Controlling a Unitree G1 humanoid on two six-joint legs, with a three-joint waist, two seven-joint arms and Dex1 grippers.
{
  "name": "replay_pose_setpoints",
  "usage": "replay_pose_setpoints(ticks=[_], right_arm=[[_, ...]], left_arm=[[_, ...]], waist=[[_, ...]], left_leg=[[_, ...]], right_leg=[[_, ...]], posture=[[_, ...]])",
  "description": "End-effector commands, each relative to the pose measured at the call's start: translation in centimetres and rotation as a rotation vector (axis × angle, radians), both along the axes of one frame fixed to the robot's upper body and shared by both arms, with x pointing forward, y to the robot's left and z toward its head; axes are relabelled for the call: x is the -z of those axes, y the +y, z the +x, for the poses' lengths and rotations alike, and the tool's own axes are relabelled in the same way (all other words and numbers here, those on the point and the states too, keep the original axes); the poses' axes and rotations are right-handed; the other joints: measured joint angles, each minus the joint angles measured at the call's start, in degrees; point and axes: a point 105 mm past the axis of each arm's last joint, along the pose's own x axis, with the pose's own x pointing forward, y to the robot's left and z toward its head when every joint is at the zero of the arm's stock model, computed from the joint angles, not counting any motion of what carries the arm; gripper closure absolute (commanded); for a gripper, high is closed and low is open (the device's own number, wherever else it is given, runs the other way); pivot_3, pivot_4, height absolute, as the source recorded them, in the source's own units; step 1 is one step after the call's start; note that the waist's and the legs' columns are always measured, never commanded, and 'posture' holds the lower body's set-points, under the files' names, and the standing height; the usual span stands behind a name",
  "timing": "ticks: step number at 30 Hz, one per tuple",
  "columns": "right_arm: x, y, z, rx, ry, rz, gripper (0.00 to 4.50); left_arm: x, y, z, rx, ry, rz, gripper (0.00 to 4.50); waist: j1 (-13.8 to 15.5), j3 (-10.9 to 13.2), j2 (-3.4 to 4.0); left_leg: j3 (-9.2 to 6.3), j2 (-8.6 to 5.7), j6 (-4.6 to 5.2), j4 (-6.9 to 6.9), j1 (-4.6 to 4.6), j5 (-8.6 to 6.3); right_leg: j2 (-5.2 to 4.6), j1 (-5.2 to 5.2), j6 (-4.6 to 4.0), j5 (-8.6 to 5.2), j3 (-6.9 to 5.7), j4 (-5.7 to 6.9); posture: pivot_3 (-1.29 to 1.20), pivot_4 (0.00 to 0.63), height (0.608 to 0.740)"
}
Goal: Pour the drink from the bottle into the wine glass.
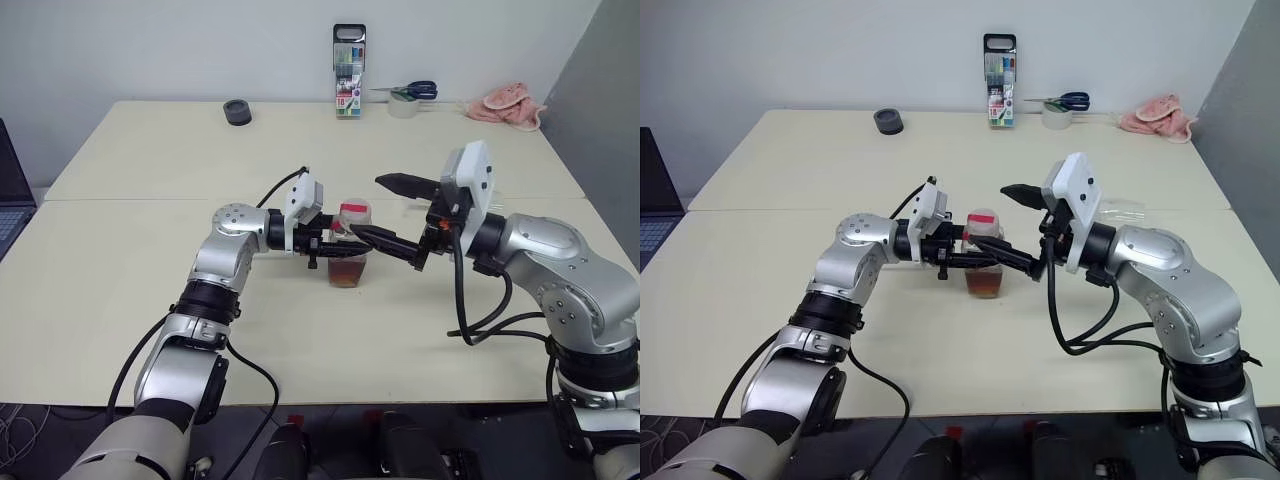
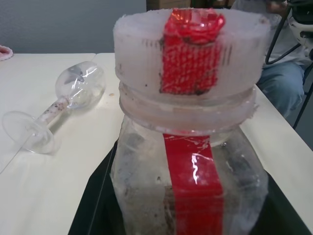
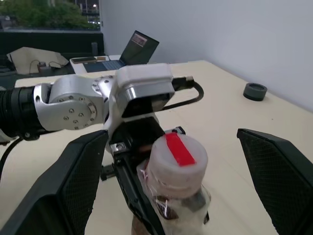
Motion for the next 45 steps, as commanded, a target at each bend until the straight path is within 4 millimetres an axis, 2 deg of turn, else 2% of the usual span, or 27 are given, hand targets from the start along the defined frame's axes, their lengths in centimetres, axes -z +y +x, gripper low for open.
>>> replay_pose_setpoints(ticks=[1,7,17,25,29,33,35,42,45], right_arm=[[-0.3,0.4,0.1,-0.011,-0.005,-0.008,0.0],[0.6,0.9,0.3,-0.036,0.029,-0.04,0.0],[0.5,1.4,1.0,-0.034,0.041,-0.015,0.0],[0.5,1.5,1.0,-0.039,0.044,-0.006,2.64],[0.4,1.5,0.9,-0.033,0.0,-0.026,2.68],[0.0,0.9,1.1,0.039,-0.238,-0.13,2.68],[-0.1,0.6,1.0,0.055,-0.279,-0.109,2.7],[-1.8,-1.4,0.3,0.068,-0.116,0.161,2.76],[-1.8,-4.8,0.8,0.204,-0.022,0.302,2.77]], left_arm=[[-1.5,-0.6,-0.6,0.035,-0.049,-0.042,2.79],[-1.5,-0.7,-0.8,0.043,-0.049,-0.043,2.79],[-1.3,-0.8,-0.8,0.047,-0.059,-0.034,2.79],[-1.1,-0.7,-0.8,0.044,-0.062,-0.028,2.79],[-1.0,-0.7,-0.9,0.042,-0.061,-0.027,2.79],[-0.7,-0.6,-1.0,0.037,-0.054,-0.026,2.79],[-0.6,-0.5,-1.0,0.034,-0.05,-0.027,2.81],[-0.3,-0.3,-1.2,0.021,-0.036,-0.03,2.81],[-0.3,0.1,-1.0,-0.004,-0.037,-0.034,2.81]], waist=[[0.0,0.0,0.0],[0.0,0.0,0.0],[0.0,0.0,0.0],[0.0,0.0,0.0],[0.0,0.0,0.0],[0.0,0.0,0.0],[0.0,0.0,0.0],[0.1,0.0,0.0],[0.1,0.0,0.0]], left_leg=[[0.0,0.0,0.0,0.01,0.0,0.0],[0.0,0.0,0.01,0.01,0.0,0.0],[-0.01,0.0,0.0,0.01,0.0,0.0],[0.0,0.0,0.0,0.01,0.0,0.0],[0.0,0.0,0.0,0.01,0.0,0.0],[0.0,0.0,0.0,0.01,0.0,0.0],[0.0,0.0,0.0,0.0,0.01,0.0],[-0.01,0.0,-0.07,0.01,0.0,0.04],[-0.04,0.01,-0.07,0.0,0.0,0.04]], right_leg=[[0.0,0.0,0.0,0.0,0.0,0.0],[0.0,0.0,0.0,0.0,-0.01,0.0],[0.0,0.0,0.0,0.0,-0.01,0.01],[0.0,0.0,0.0,0.0,-0.01,0.0],[0.0,0.0,0.0,0.0,-0.01,0.0],[0.0,0.0,0.0,0.0,-0.01,0.0],[0.0,0.0,0.01,0.0,-0.01,-0.01],[-0.01,0.0,0.0,0.0,0.01,0.0],[-0.01,0.0,0.0,0.0,-0.01,0.01]], posture=[[0.0,0.15,0.74],[0.0,0.15,0.74],[0.0,0.15,0.74],[0.0,0.15,0.74],[0.0,0.15,0.74],[0.0,0.15,0.74],[0.0,0.15,0.74],[0.0,0.15,0.74],[0.0,0.15,0.74]])
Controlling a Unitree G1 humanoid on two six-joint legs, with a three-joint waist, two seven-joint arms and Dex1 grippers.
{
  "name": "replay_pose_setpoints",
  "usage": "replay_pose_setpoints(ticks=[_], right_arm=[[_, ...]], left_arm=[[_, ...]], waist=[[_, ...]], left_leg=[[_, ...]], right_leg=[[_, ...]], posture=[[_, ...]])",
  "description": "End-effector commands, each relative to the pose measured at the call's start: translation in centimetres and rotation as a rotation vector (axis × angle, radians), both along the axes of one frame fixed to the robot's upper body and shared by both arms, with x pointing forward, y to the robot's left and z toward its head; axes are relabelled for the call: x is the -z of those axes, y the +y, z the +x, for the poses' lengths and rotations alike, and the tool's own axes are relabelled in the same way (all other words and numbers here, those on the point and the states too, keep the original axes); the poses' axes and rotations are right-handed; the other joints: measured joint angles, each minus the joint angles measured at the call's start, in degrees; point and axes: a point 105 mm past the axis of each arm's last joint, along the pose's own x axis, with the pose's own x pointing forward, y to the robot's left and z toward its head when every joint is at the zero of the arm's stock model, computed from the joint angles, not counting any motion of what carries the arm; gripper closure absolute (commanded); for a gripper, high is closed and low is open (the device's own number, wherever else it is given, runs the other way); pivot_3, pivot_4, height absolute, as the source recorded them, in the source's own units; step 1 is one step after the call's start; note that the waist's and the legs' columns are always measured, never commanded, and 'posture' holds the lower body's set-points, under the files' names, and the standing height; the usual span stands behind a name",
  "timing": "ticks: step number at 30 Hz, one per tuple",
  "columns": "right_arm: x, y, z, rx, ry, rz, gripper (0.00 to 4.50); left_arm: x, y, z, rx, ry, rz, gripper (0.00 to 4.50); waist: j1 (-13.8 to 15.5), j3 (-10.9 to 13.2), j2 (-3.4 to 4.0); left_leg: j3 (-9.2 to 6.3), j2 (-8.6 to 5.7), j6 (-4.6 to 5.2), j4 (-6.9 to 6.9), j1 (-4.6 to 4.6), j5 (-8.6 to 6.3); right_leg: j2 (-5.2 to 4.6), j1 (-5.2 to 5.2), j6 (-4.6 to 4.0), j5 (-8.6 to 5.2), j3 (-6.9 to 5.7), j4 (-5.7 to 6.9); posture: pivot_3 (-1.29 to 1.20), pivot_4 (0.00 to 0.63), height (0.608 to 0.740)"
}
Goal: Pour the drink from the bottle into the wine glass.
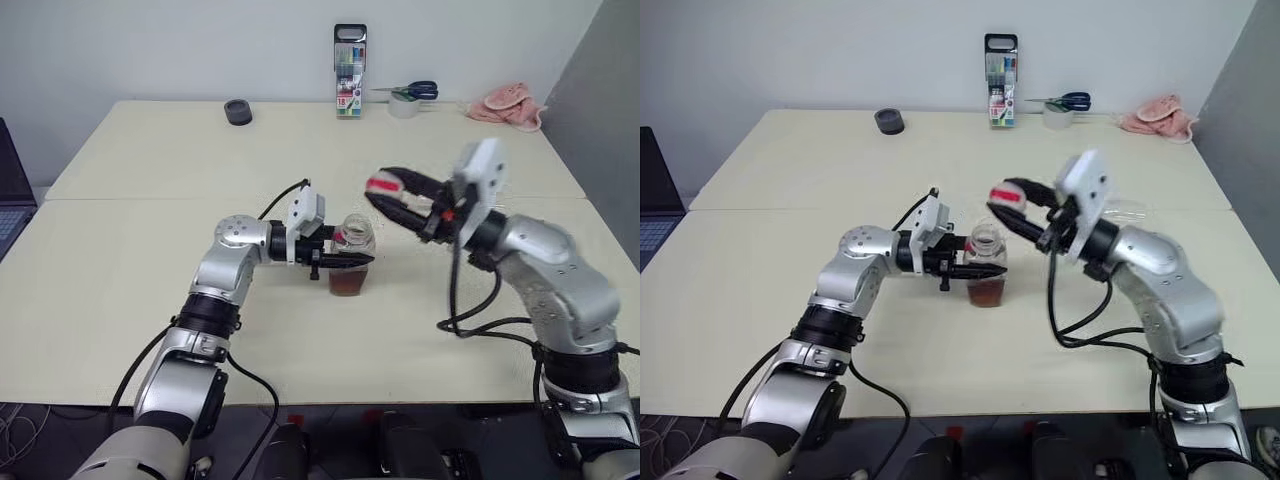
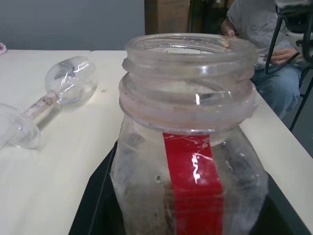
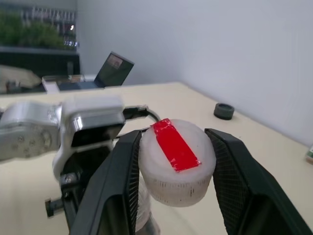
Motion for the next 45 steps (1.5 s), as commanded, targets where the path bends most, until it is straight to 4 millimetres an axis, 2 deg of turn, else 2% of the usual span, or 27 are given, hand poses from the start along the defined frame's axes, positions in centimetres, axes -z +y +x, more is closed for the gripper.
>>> replay_pose_setpoints(ticks=[1,3,4,7,9,11,13,16,17,19,20,23,25,28,30,33,38,45], right_arm=[[-0.2,-4.1,0.0,0.161,0.051,0.132,2.77],[2.0,-6.1,0.2,0.286,0.078,0.087,2.77],[3.8,-7.3,0.5,0.368,0.109,0.049,2.77],[10.3,-10.9,1.0,0.612,0.249,-0.079,2.77],[14.3,-12.1,0.4,0.675,0.35,-0.13,2.77],[17.0,-12.7,-0.3,0.7,0.422,-0.169,2.77],[18.5,-12.7,-0.9,0.695,0.472,-0.181,2.07],[19.3,-13.1,-1.4,0.68,0.536,-0.189,1.23],[19.4,-13.2,-1.6,0.669,0.564,-0.188,0.81],[19.2,-13.8,-1.9,0.635,0.58,-0.224,0.16],[18.9,-14.1,-2.1,0.616,0.574,-0.253,0.0],[16.6,-15.4,-2.2,0.57,0.467,-0.386,0.0],[14.2,-14.4,-2.6,0.461,0.403,-0.418,0.0],[9.9,-9.2,-3.4,0.195,0.326,-0.331,0.0],[8.3,-6.6,-3.4,0.085,0.284,-0.307,0.0],[6.7,-2.8,-2.2,0.001,0.215,-0.292,0.0],[6.0,1.4,0.1,-0.033,0.187,-0.266,0.0],[5.8,4.7,1.5,-0.079,0.141,-0.279,0.0]], left_arm=[[-1.8,0.3,-0.1,-0.008,-0.062,-0.035,2.81],[-1.9,0.7,0.2,-0.034,-0.065,-0.04,2.81],[-2.0,1.0,0.4,-0.048,-0.065,-0.043,2.81],[-2.1,1.7,0.7,-0.083,-0.067,-0.047,2.81],[-2.1,2.0,0.8,-0.096,-0.068,-0.041,2.81],[-2.0,2.3,0.9,-0.108,-0.07,-0.036,2.81],[-2.0,2.7,1.0,-0.125,-0.074,-0.036,2.81],[-2.4,3.3,1.5,-0.169,-0.08,-0.053,2.81],[-2.6,3.5,1.7,-0.19,-0.08,-0.064,2.81],[-3.1,4.4,2.4,-0.257,-0.087,-0.092,2.81],[-3.4,4.8,2.8,-0.292,-0.093,-0.105,2.81],[-4.2,7.3,4.5,-0.476,-0.137,-0.133,2.81],[-4.5,9.2,5.5,-0.601,-0.165,-0.141,2.81],[-4.7,12.2,6.7,-0.787,-0.168,-0.161,2.81],[-4.8,14.1,7.2,-0.907,-0.167,-0.18,2.81],[-4.8,16.9,7.7,-1.07,-0.158,-0.208,2.81],[-4.6,19.5,7.6,-1.201,-0.146,-0.217,2.81],[-3.5,21.6,7.2,-1.314,-0.114,-0.199,2.81]], waist=[[0.1,0.0,0.0],[0.3,0.0,-0.01],[0.4,0.0,-0.01],[0.4,0.0,-0.01],[0.3,0.0,-0.01],[0.1,0.0,0.0],[-0.2,0.0,0.03],[-0.1,0.0,0.03],[-0.1,0.0,0.03],[0.0,0.0,0.0],[0.1,0.0,0.0],[0.6,0.0,0.0],[0.6,0.0,-0.01],[0.1,0.0,-0.02],[-0.2,0.0,-0.02],[-0.2,0.0,-0.05],[0.1,0.0,-0.07],[0.6,0.0,-0.08]], left_leg=[[0.0,-0.01,0.02,0.0,0.0,-0.01],[0.01,-0.03,0.07,0.0,0.0,-0.04],[0.02,-0.06,0.08,-0.01,-0.01,-0.05],[0.06,-0.07,0.09,-0.02,0.01,-0.05],[0.13,-0.06,0.09,-0.02,0.04,-0.05],[0.18,-0.04,0.1,-0.03,0.09,-0.05],[0.22,0.0,0.1,-0.05,0.13,-0.05],[0.23,0.04,0.1,-0.05,0.22,-0.04],[0.21,0.04,0.1,-0.04,0.22,-0.04],[0.2,0.03,0.1,0.01,0.22,-0.04],[0.18,0.02,0.1,0.03,0.22,-0.04],[0.14,-0.01,0.1,0.06,0.18,-0.04],[0.16,-0.03,0.11,0.06,0.17,-0.05],[0.16,0.05,0.11,0.04,0.18,-0.04],[0.12,0.09,0.11,0.03,0.2,-0.04],[0.07,0.09,0.1,0.04,0.2,-0.04],[0.02,-0.01,-0.07,0.07,0.03,0.05],[-0.13,-0.06,-0.13,0.5,-0.35,0.07]], right_leg=[[0.0,0.0,0.0,0.0,0.0,0.0],[-0.02,0.04,0.0,0.0,0.02,-0.01],[-0.04,0.04,0.0,0.0,0.03,-0.01],[-0.03,0.04,0.01,0.0,0.06,-0.01],[0.0,0.04,0.01,0.0,0.1,0.01],[0.02,0.04,0.01,-0.01,0.15,0.03],[0.06,0.04,0.01,-0.01,0.19,0.05],[0.1,0.09,0.02,-0.01,0.21,0.06],[0.1,0.11,0.02,-0.01,0.19,0.06],[0.09,0.16,0.02,-0.01,0.19,0.05],[0.08,0.18,0.02,-0.01,0.17,0.04],[0.06,0.18,0.03,-0.01,0.13,0.02],[0.05,0.18,0.03,-0.01,0.14,0.0],[0.09,0.14,0.03,-0.01,0.14,0.0],[0.12,0.14,0.03,-0.01,0.12,0.04],[0.13,0.14,0.02,-0.01,0.07,0.04],[-0.01,0.02,0.01,0.0,0.02,0.01],[-0.12,-0.05,0.02,0.01,-0.08,0.02]], posture=[[0.0,0.15,0.74],[0.0,0.15,0.74],[0.0,0.15,0.74],[0.0,0.15,0.74],[0.0,0.15,0.74],[0.0,0.15,0.74],[0.0,0.15,0.74],[0.0,0.15,0.74],[0.0,0.15,0.74],[0.0,0.15,0.74],[0.0,0.15,0.74],[0.0,0.15,0.74],[0.0,0.15,0.74],[0.0,0.15,0.74],[0.0,0.15,0.74],[0.0,0.15,0.74],[0.0,0.15,0.74],[0.0,0.15,0.74]])
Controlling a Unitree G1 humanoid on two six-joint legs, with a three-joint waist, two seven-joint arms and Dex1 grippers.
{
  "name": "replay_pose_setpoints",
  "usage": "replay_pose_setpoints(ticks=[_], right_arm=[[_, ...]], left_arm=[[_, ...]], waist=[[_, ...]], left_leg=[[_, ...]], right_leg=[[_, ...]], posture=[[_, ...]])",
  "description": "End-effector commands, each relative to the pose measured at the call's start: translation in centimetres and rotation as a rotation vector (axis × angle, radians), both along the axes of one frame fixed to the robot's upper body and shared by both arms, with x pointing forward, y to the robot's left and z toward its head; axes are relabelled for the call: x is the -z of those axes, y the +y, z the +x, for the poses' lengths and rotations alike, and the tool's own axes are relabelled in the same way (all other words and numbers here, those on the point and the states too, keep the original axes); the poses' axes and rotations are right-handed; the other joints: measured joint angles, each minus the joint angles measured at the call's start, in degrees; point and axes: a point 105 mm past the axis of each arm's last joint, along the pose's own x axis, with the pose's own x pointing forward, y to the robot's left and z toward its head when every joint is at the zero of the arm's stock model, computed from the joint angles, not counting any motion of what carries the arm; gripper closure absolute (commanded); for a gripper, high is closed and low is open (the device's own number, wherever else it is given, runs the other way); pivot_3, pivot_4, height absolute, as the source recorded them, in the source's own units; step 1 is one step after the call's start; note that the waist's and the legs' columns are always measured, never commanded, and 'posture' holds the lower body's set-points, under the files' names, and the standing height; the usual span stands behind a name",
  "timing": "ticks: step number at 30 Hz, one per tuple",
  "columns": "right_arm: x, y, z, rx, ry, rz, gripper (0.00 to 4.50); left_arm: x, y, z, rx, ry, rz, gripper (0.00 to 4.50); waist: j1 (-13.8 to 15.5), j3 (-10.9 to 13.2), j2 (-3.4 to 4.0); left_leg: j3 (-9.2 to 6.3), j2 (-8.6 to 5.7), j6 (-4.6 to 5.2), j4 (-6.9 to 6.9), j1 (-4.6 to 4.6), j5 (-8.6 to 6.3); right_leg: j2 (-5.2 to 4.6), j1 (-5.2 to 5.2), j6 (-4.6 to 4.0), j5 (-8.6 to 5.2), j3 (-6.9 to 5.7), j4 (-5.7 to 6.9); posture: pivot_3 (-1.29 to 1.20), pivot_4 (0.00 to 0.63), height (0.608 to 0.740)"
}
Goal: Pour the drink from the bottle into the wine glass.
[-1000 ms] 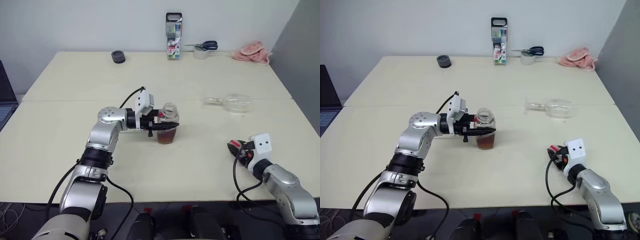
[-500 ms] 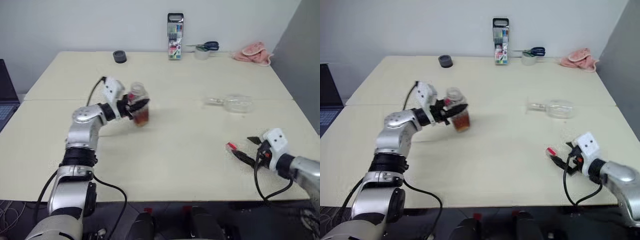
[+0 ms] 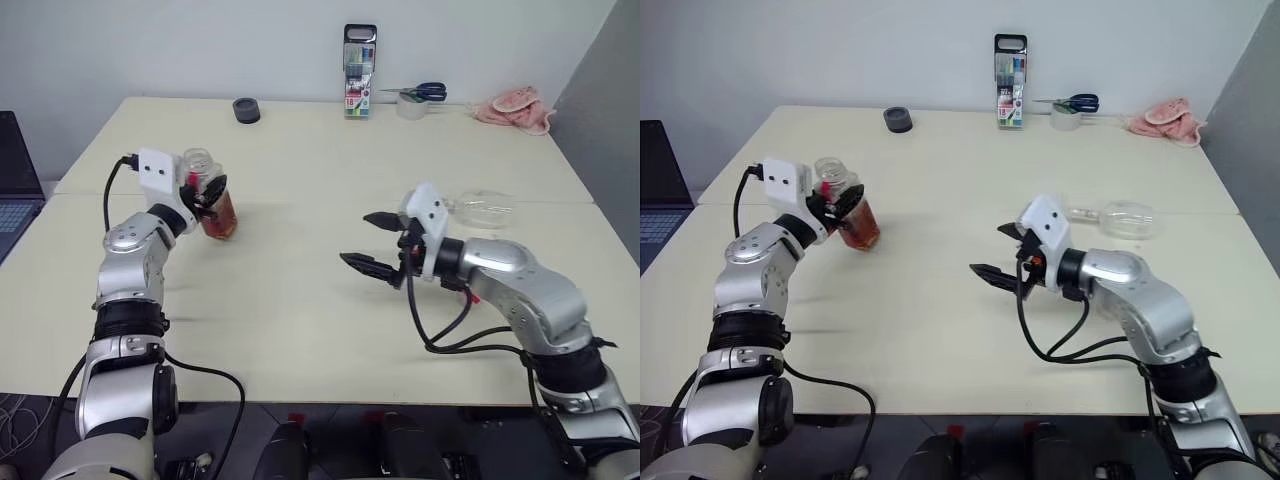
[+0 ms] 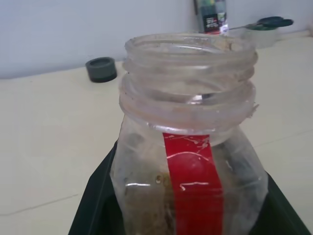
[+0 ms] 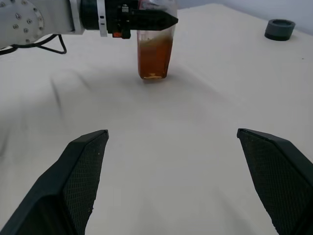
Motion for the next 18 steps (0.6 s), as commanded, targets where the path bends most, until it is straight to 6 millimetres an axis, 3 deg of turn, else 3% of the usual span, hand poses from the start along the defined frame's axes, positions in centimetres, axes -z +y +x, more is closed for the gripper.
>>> replay_pose_setpoints(ticks=[1,7,15,18], right_arm=[[-1.3,1.3,0.2,-0.035,-0.07,0.007,0.0],[-1.3,2.4,0.3,-0.071,-0.087,0.005,0.0],[-1.5,2.9,-0.1,-0.098,-0.099,0.013,0.0],[-1.8,3.1,-0.4,-0.11,-0.097,0.031,0.0]], left_arm=[[-1.3,1.2,-0.4,-0.054,-0.037,0.013,2.81],[-0.4,1.7,-0.7,-0.07,-0.022,0.013,2.81],[0.4,1.6,-1.2,-0.066,-0.028,0.006,0.23],[0.8,1.6,-1.3,-0.067,-0.018,0.007,0.03]], waist=[[0.0,0.0,-0.01],[-0.4,0.0,0.0],[-0.6,0.0,0.0],[-0.5,0.0,0.0]], left_leg=[[-0.01,0.0,0.0,0.03,-0.02,0.0],[0.0,0.02,0.01,0.04,0.04,-0.01],[-0.01,0.02,0.04,0.03,0.05,-0.02],[-0.03,0.02,0.06,0.03,0.03,-0.03]], right_leg=[[0.0,-0.01,0.0,0.0,-0.01,0.01],[0.08,-0.01,0.01,0.01,-0.02,0.08],[0.08,-0.01,0.0,0.01,-0.01,0.09],[0.08,-0.02,0.0,0.01,-0.03,0.08]], posture=[[0.0,0.15,0.74],[0.0,0.15,0.74],[0.0,0.15,0.74],[0.0,0.15,0.74]])
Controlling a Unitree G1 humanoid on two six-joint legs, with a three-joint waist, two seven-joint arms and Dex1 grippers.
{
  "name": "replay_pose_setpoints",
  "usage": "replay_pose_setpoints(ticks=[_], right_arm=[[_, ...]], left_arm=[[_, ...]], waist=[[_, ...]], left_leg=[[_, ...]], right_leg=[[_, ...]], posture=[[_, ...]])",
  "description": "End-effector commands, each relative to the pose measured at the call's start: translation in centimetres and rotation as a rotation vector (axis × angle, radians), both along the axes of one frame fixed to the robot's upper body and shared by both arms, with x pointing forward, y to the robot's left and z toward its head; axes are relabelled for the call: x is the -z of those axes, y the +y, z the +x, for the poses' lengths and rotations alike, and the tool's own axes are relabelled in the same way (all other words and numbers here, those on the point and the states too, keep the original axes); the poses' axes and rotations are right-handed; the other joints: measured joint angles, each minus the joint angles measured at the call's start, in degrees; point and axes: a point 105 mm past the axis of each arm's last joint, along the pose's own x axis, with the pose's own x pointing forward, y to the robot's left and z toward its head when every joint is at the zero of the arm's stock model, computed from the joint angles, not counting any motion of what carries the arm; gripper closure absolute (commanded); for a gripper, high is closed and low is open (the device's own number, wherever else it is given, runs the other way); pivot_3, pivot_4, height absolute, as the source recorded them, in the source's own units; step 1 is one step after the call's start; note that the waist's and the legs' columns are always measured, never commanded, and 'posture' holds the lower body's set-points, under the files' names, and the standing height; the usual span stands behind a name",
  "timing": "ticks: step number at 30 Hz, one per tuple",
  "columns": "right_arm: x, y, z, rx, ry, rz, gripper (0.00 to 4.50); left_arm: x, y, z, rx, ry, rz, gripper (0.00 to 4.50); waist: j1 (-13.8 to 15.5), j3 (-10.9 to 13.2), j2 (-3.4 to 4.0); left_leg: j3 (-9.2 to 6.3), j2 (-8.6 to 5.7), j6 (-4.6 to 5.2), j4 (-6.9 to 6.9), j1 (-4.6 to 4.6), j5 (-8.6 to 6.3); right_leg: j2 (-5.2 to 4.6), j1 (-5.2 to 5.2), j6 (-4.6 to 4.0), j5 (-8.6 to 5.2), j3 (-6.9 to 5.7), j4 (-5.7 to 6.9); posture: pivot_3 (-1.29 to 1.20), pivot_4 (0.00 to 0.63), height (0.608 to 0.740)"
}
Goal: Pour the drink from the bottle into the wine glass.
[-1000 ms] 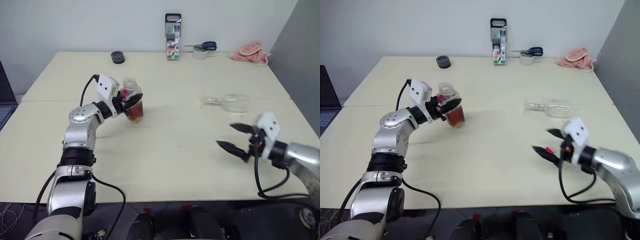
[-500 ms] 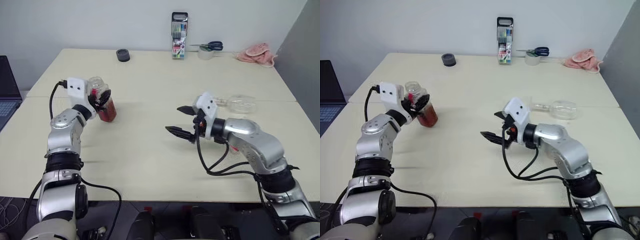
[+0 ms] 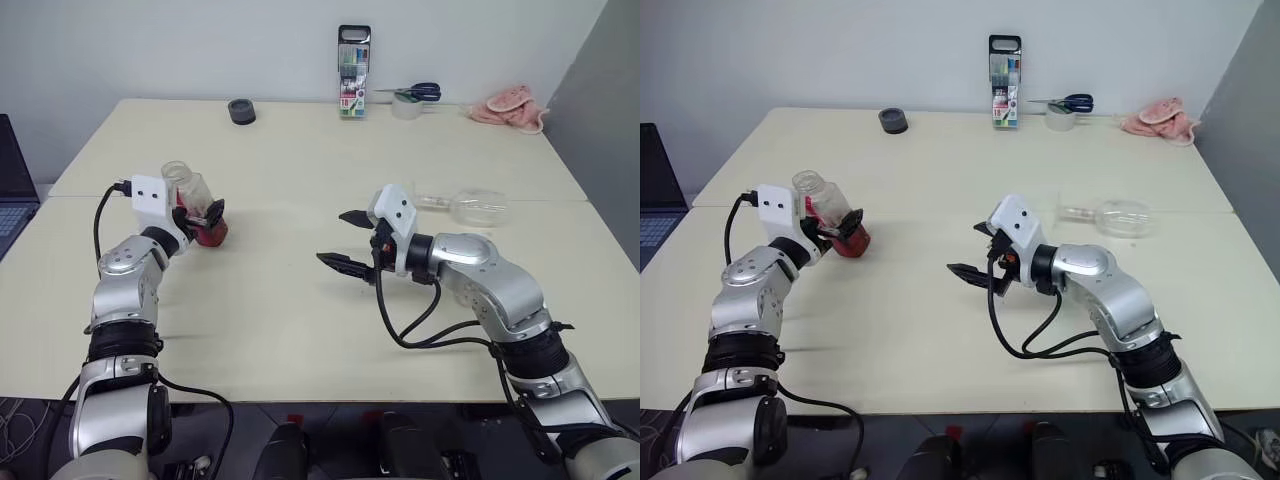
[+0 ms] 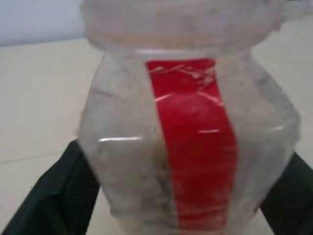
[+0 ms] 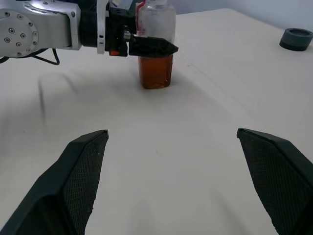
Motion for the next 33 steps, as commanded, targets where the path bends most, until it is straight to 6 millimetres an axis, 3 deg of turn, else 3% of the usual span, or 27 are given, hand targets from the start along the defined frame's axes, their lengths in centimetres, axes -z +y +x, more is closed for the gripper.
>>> replay_pose_setpoints(ticks=[1,11,18,23,29,33], right_arm=[[-1.9,0.6,-0.8,-0.044,-0.063,0.038,0.0],[0.7,-0.3,-0.6,0.027,-0.074,0.007,0.0],[2.5,-1.8,-1.1,0.102,-0.091,-0.01,0.0],[3.7,-3.9,-1.8,0.208,-0.01,0.031,0.0],[3.2,-7.4,0.0,0.571,0.197,0.366,0.0],[3.3,-6.8,1.1,0.655,0.421,0.647,0.0]], left_arm=[[-1.6,0.2,-0.3,-0.001,-0.062,0.016,0.03],[1.1,0.2,-2.0,0.017,-0.056,0.104,0.03],[3.0,1.7,-4.1,-0.06,-0.053,0.135,0.03],[3.5,2.0,-6.2,-0.048,-0.048,0.133,0.03],[3.6,-3.5,-10.1,0.3,-0.028,0.154,0.03],[2.8,-7.8,-11.1,0.577,-0.029,0.222,0.03]], waist=[[0.0,0.0,0.0],[-0.1,0.0,0.0],[0.0,0.0,0.0],[0.1,0.0,0.0],[0.3,0.0,0.0],[0.5,0.0,0.05]], left_leg=[[0.01,-0.01,0.0,0.0,0.0,0.0],[0.02,0.01,0.0,-0.02,0.01,0.0],[0.03,0.01,0.13,-0.02,0.01,-0.08],[0.01,0.05,0.14,-0.05,0.01,-0.09],[0.03,0.15,0.13,-0.08,0.04,-0.1],[0.02,0.13,0.13,-0.09,0.1,-0.09]], right_leg=[[-0.01,0.0,0.0,0.0,0.02,0.0],[-0.01,0.0,0.0,0.0,0.03,-0.01],[-0.01,-0.01,0.0,0.0,0.04,-0.01],[-0.02,-0.01,0.0,0.0,0.04,-0.01],[-0.03,0.02,-0.01,0.0,0.09,0.0],[0.11,0.06,-0.01,0.0,0.05,0.02]], posture=[[0.0,0.15,0.74],[0.0,0.15,0.74],[0.0,0.15,0.74],[0.0,0.15,0.74],[0.0,0.15,0.74],[0.0,0.15,0.74]])
